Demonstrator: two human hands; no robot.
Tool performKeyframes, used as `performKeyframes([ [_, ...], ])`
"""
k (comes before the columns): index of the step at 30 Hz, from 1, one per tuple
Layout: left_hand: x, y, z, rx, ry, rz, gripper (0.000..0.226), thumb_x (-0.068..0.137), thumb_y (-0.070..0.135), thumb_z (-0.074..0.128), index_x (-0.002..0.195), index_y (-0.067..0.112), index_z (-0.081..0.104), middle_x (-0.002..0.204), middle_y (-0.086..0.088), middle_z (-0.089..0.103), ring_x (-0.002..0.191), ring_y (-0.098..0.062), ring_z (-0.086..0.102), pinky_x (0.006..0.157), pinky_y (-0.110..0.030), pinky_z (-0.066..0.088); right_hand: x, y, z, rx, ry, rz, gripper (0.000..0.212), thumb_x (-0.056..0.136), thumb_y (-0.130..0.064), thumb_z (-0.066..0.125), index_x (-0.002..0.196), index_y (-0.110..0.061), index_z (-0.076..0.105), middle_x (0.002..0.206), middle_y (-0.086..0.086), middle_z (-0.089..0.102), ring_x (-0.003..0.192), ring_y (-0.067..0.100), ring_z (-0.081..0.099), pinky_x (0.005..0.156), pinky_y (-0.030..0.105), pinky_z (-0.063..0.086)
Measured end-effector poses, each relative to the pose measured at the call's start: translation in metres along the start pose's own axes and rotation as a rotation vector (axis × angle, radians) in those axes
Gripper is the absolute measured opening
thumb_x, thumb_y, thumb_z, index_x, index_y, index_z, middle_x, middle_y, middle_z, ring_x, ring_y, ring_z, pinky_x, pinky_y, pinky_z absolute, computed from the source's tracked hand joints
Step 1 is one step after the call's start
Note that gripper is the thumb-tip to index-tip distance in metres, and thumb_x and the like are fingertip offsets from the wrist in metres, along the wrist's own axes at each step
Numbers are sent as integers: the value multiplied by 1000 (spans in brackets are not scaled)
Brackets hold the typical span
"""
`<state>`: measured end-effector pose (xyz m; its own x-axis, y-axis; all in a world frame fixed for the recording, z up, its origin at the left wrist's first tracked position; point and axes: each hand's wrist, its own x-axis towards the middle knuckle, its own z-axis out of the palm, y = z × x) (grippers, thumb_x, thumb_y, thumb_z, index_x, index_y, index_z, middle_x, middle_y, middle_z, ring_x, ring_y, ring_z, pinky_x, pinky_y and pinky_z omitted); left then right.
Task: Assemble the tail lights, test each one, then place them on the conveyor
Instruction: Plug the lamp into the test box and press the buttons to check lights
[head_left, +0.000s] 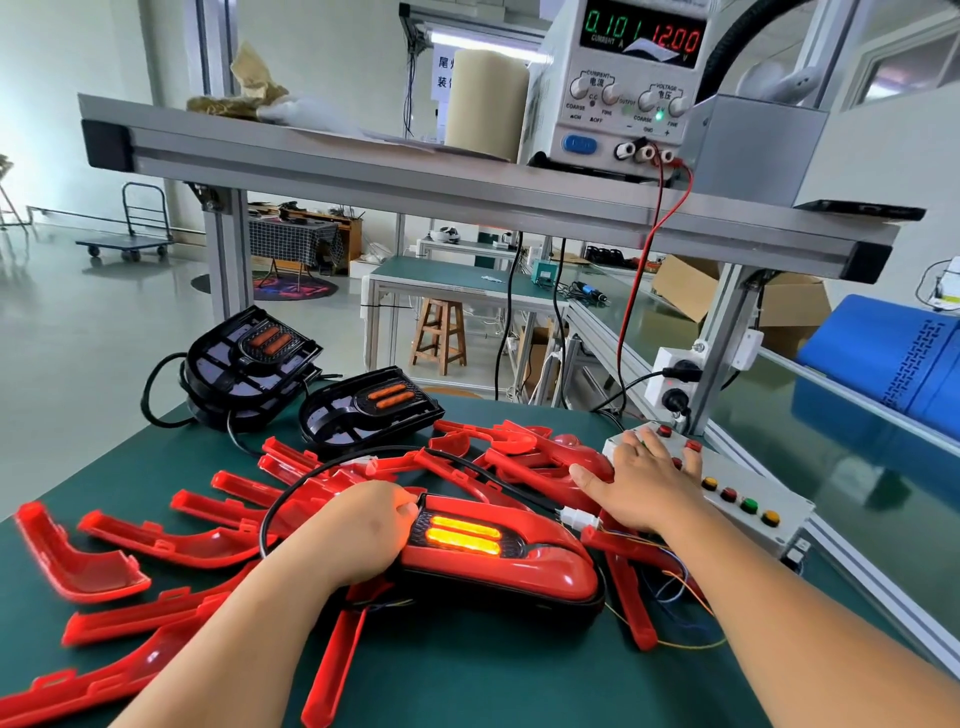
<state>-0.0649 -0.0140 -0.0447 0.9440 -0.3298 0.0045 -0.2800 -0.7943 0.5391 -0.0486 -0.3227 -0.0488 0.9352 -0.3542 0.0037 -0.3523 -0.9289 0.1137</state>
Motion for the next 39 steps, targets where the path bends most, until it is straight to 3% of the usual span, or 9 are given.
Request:
performKeyframes([
  [7,0,1,-1,-7,6,-8,34,104,25,37,119,11,64,116,-5,64,105,-19,58,83,-26,41,1,0,2,-9,6,2,101,81,-85,9,156,-18,8,165,-2,-2,150,14,-13,116,57,-3],
  [13,0,1,-1,7,-11,-15,33,104,26,36,109,9,64,109,-4,65,99,-19,59,84,-29,43,2,-1,2,25,-10,4,93,83,-83,10,154,-22,22,165,-3,1,150,18,-11,114,57,2],
  [16,0,-1,0,-15,-25,-12,35,104,25,36,102,4,63,106,-9,66,99,-24,59,83,-30,43,-6,-2,-8,138,38,-61,56,90,-75,21,110,-35,54,161,-5,21,150,21,-2,109,53,12],
  [20,-1,-1,-9,6,78,-10,34,103,30,38,117,13,64,120,-4,64,118,-24,55,91,-28,39,-27,-9,-17,142,4,-221,42,89,-70,38,80,-36,61,98,-10,59,119,21,45,88,41,31],
  [24,-3,5,-20,-78,209,19,22,101,25,42,101,27,64,101,-9,70,100,-26,63,85,-32,46,-42,-15,-19,60,-114,-224,56,89,-70,39,82,-26,72,100,-1,62,112,25,42,86,41,35],
  [27,1,22,-25,-68,243,74,28,100,24,45,118,26,66,114,-3,69,104,-21,62,80,-26,42,-48,-14,-23,124,-72,-237,55,93,-64,40,79,-20,70,102,4,64,110,26,46,85,39,38],
  [34,37,94,-13,335,90,468,48,100,32,46,147,31,37,153,3,37,142,-17,30,118,-38,22,-59,-6,-51,391,198,-393,41,97,-59,38,70,-28,42,69,-6,50,63,11,47,51,31,30],
  [37,47,107,-1,420,-10,530,48,100,38,45,146,40,34,148,7,42,140,-14,32,119,-43,10,-62,-6,-56,420,259,-461,40,99,-52,40,67,-28,38,67,-8,46,65,16,47,52,31,29],
  [39,52,109,-1,388,-17,568,37,100,40,43,137,43,47,128,8,58,126,-14,47,113,-40,20,-63,-4,-54,393,262,-458,43,99,-56,34,66,-29,38,66,-8,45,65,17,47,55,34,31],
])
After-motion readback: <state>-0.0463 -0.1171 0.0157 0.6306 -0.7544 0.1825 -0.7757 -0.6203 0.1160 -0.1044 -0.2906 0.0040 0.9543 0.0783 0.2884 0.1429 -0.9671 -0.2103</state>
